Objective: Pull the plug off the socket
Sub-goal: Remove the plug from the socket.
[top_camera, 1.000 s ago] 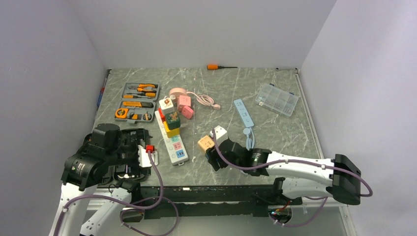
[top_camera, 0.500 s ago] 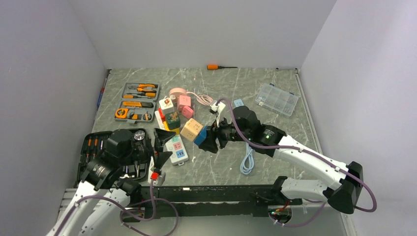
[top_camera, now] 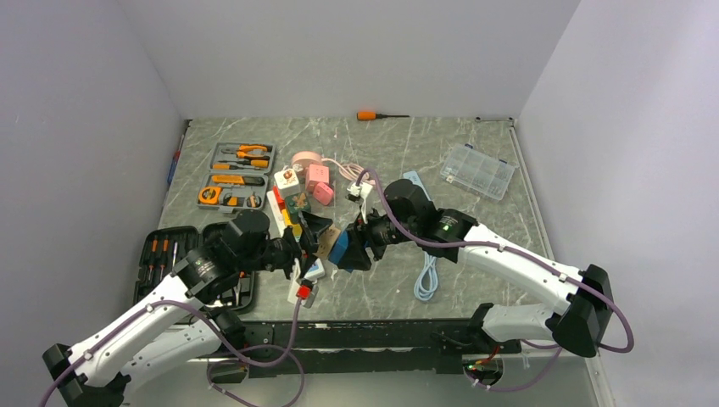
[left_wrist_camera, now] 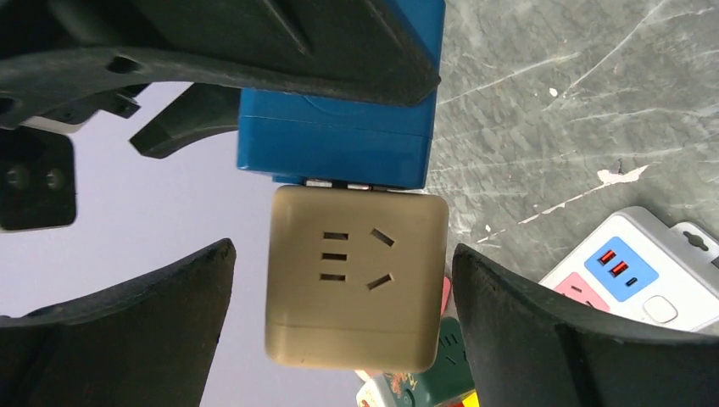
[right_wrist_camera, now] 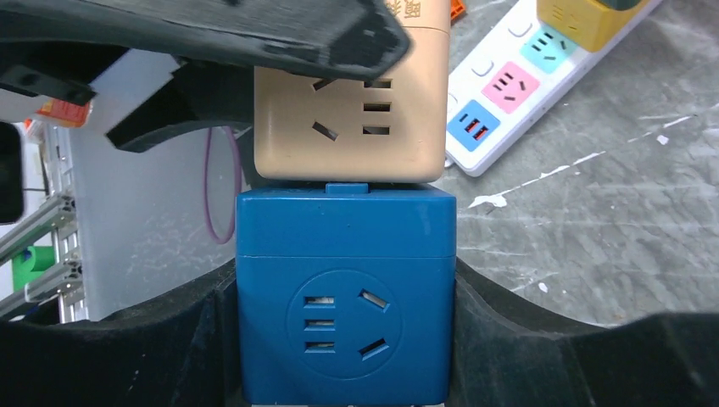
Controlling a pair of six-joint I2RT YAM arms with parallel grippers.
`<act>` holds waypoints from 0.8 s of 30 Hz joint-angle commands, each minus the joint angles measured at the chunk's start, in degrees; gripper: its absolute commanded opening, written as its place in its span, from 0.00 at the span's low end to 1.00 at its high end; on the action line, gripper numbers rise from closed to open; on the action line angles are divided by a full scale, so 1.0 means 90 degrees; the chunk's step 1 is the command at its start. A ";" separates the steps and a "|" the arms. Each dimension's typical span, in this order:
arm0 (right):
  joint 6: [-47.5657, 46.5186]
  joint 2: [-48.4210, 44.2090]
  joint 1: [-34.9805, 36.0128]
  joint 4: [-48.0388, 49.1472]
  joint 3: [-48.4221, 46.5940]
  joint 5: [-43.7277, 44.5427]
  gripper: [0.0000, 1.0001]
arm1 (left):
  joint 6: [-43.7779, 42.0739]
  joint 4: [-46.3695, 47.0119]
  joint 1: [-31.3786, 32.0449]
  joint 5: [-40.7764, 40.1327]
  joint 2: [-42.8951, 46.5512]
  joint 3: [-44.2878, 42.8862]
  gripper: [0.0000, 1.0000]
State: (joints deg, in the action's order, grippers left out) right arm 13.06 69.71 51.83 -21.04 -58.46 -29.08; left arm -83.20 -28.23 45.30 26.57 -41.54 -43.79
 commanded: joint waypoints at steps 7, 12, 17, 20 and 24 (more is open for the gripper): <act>0.0099 -0.0223 0.0010 0.0695 -0.0285 -0.0636 0.00 | 0.0197 0.0434 0.0227 -0.0667 -0.0207 -0.0217 0.99; 0.0141 -0.0196 0.0018 0.0813 -0.0238 -0.0709 0.00 | -0.0365 -0.0081 0.0522 -0.0647 -0.0270 -0.0303 0.73; 0.0127 -0.0191 0.0012 0.0798 -0.0204 -0.0675 0.00 | -0.0593 -0.0204 0.0859 -0.0829 -0.0259 -0.0237 0.40; 0.0106 -0.0194 0.0009 0.0750 -0.0204 -0.0676 0.00 | -0.0565 -0.0085 0.0958 -0.1032 -0.0311 -0.0222 0.21; 0.0081 -0.0345 0.0024 0.0574 -0.0040 -0.0616 0.00 | -0.0517 0.0038 0.0963 -0.1448 -0.0368 -0.0128 0.00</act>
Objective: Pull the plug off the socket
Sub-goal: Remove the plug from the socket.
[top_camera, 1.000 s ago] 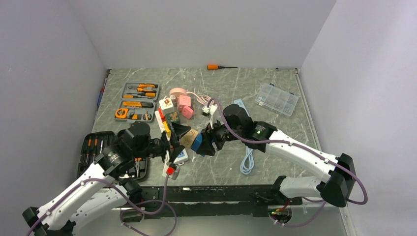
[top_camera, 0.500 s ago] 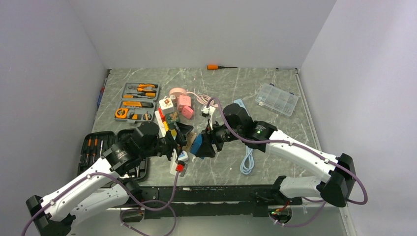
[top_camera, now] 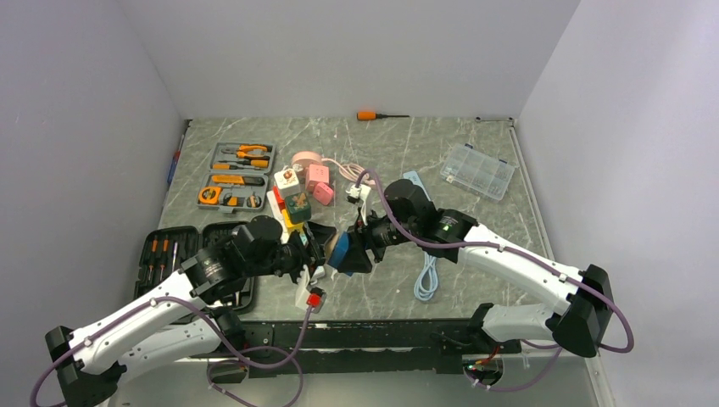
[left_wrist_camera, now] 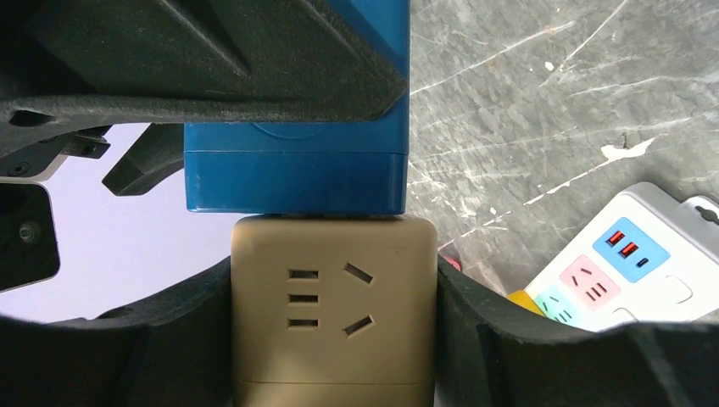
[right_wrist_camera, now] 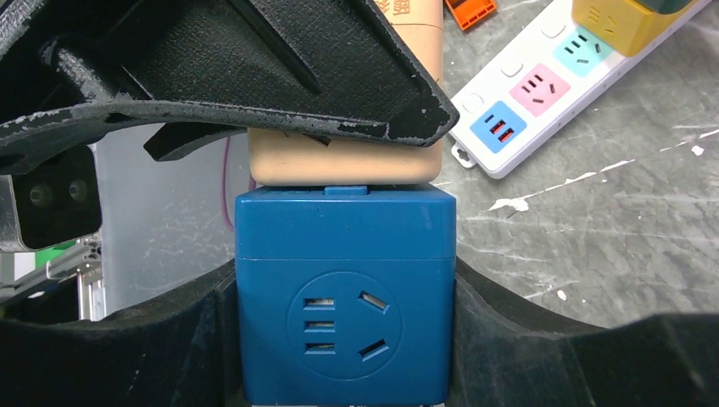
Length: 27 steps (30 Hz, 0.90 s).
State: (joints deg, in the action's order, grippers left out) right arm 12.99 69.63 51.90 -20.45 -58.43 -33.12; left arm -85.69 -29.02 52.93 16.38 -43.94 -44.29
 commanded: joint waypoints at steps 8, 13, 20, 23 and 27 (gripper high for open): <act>0.0254 -0.1107 0.0015 0.0189 0.0815 -0.0045 0.00 | -0.0081 0.0041 0.0083 -0.1005 -0.0170 0.0141 0.00; 0.0251 -0.1436 0.0017 -0.0344 0.1007 0.0103 0.00 | -0.0211 -0.0066 -0.0241 -0.1232 -0.0401 0.0175 0.00; 0.0273 -0.1815 0.0015 -0.0909 0.1105 0.0227 0.00 | -0.0755 -0.0430 -0.0735 -0.1283 -0.0503 0.0215 0.00; 0.0264 -0.1830 0.0019 -0.1182 0.1068 0.0241 0.00 | -0.0968 -0.0607 -0.0815 -0.1399 -0.0532 0.0239 0.00; 0.0255 -0.1935 0.0015 -0.1425 0.1105 0.0384 0.00 | -0.1153 -0.0810 -0.0865 -0.1656 -0.0679 0.0217 0.00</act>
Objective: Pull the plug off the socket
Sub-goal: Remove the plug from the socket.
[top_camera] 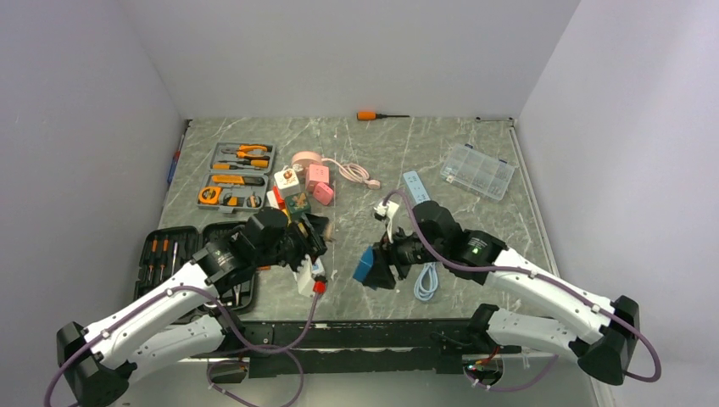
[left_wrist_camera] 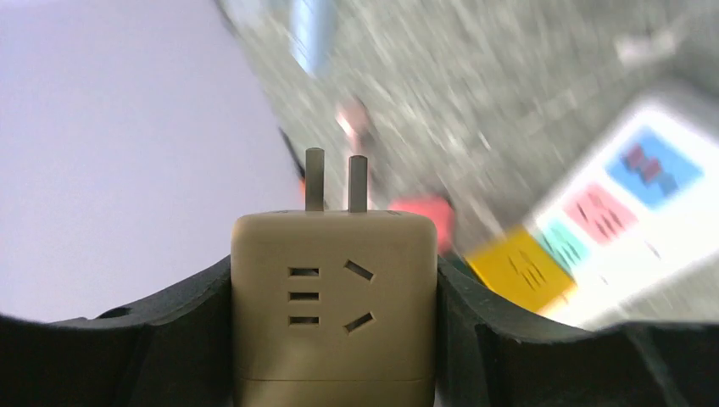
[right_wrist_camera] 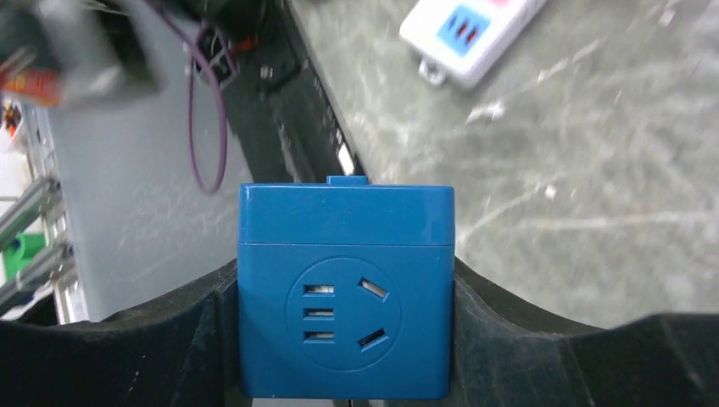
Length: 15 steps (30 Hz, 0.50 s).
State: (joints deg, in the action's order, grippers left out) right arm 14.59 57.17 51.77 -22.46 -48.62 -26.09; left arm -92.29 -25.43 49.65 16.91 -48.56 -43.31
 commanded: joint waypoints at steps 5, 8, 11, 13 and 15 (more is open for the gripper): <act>0.0178 -0.0630 0.0024 -0.1464 -0.0042 -0.0103 0.00 | -0.0635 -0.1440 -0.0552 -0.1859 -0.0267 0.0123 0.00; 0.0357 -0.0631 0.0031 -0.1430 0.0023 0.0691 0.00 | -0.0427 -0.1306 -0.0555 -0.1757 -0.0354 -0.0063 0.00; 0.0817 -0.0337 0.0008 -0.1388 0.0143 0.2317 0.00 | -0.0183 -0.1271 -0.0531 -0.1557 -0.0473 -0.0380 0.00; 0.1147 0.0079 -0.0040 -0.1315 0.0181 0.3116 0.00 | -0.0044 -0.1228 -0.0499 -0.1440 -0.0516 -0.0577 0.00; 0.1555 0.0562 -0.0099 -0.1109 0.0236 0.3834 0.00 | 0.0091 -0.1173 -0.0442 -0.1304 -0.0519 -0.0791 0.00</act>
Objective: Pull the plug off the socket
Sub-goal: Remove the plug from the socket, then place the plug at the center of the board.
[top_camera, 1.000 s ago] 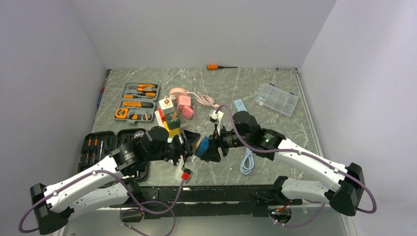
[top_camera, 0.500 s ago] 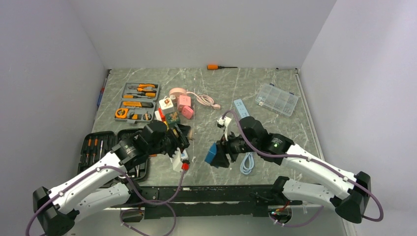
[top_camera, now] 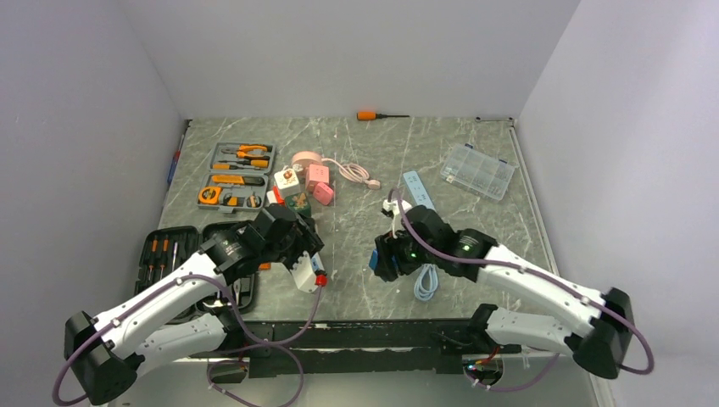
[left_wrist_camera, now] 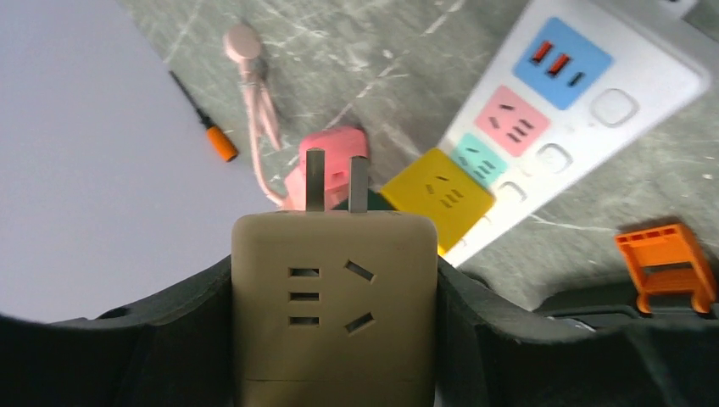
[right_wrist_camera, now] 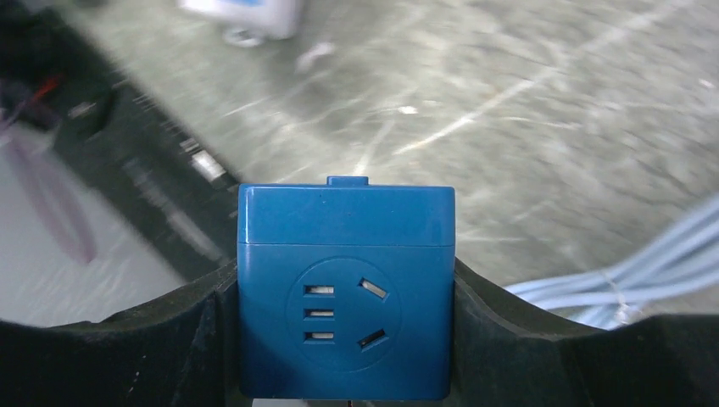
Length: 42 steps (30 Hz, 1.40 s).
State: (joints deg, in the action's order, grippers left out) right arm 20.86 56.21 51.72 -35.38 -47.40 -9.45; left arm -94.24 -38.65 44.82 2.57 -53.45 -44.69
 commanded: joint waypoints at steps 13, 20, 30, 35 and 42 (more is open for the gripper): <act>0.2082 0.3292 -0.1242 0.1191 0.0339 0.3363 0.12 | -0.0430 0.0794 0.0595 0.0871 0.0267 -0.0218 0.00; 0.2952 0.3507 -0.1722 0.1079 0.0767 0.3539 0.19 | -0.0290 0.0934 0.0760 0.0927 -0.0153 -0.0289 0.00; 0.3277 0.1873 -0.3655 0.1143 0.1611 0.3121 0.33 | -0.0321 0.1141 0.1194 0.1025 -0.1145 -0.0497 0.00; 0.2784 0.1940 -0.3805 0.1040 0.1297 0.2730 0.57 | -0.0252 0.1264 0.1443 0.1059 -0.1926 -0.0896 0.00; 0.2449 0.1841 -0.3798 0.0930 0.1239 0.2434 0.99 | 0.0412 0.1317 0.1800 0.1015 -0.3244 -0.1959 0.00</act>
State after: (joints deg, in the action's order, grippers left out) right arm 45.50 73.49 17.58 -24.45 -34.46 14.90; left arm -94.74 -29.67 59.35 10.31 -78.26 -55.59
